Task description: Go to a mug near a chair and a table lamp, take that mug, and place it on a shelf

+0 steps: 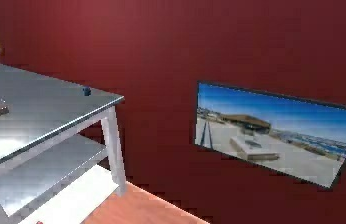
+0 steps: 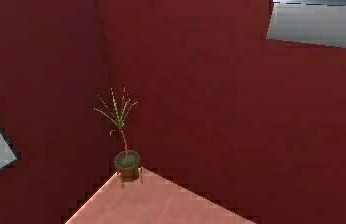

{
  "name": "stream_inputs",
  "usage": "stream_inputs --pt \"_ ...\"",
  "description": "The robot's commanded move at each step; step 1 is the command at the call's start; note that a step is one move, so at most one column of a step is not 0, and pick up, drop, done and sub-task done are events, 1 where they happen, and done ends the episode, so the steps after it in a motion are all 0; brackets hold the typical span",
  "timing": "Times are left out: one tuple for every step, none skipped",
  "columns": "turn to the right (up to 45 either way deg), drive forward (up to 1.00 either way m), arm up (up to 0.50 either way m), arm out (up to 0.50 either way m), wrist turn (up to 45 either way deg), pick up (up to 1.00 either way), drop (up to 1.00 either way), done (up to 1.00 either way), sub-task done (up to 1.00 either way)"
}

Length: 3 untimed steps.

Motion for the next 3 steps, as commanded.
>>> stream_inputs --pt "-45.0 0.0 0.0 0.0 0.0 0.0 0.0 0.0 0.0" --pt "-45.0 0.0 0.0 0.0 0.0 0.0 0.0 0.0 0.0" --pt "-45.0 0.0 0.0 0.0 0.0 0.0 0.0 0.0 0.0"
